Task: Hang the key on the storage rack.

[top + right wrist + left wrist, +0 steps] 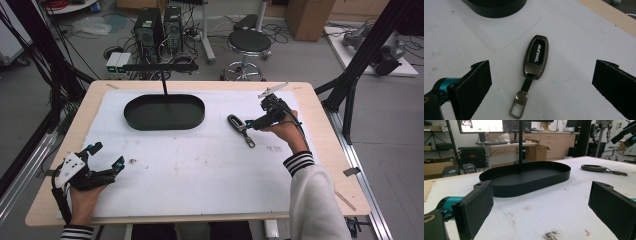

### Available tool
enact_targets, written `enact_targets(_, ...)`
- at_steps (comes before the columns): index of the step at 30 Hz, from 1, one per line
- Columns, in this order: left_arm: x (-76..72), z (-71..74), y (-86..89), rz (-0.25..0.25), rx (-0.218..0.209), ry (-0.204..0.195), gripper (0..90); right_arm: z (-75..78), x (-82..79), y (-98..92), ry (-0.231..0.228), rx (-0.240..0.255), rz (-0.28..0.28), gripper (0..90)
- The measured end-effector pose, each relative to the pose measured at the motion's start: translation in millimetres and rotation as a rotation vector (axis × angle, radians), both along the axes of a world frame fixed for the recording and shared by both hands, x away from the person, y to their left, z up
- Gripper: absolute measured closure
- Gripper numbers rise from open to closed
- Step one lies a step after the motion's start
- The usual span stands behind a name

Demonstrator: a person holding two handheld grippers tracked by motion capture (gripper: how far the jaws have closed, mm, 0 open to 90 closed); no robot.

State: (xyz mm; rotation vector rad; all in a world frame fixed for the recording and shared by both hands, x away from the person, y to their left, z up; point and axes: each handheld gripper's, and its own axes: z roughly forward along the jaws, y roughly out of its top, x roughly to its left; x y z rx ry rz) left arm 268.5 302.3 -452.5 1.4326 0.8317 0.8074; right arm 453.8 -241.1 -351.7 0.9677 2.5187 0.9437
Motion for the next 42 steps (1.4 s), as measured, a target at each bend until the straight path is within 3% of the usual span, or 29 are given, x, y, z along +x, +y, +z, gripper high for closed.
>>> enact_targets(12, 0.0, 0.1, 0.1, -0.001, 0.003, 0.002, 6.4, -18.2, 12.4, 16.1, 0.125, -0.091, -0.008, 4.2)
enact_targets(28, 0.3, 0.1, 0.5, -0.001, 0.000, 0.004, 6.4, -38.4, 20.1, 27.5, 0.209, -0.174, -0.059, 6.0)
enact_targets(32, 0.4, 0.1, 0.6, -0.001, -0.002, 0.005, 6.4, -42.5, 22.1, 29.4, 0.226, -0.185, -0.065, 8.8)
enact_targets(34, 0.4, 0.1, 0.6, -0.001, -0.003, 0.005, 6.4, -43.4, 22.6, 30.6, 0.242, -0.188, -0.061, 17.0)
enact_targets(42, 0.6, 0.2, 0.9, -0.003, -0.005, 0.007, 6.4, -46.9, 24.8, 33.6, 0.288, -0.192, -0.091, 26.5)
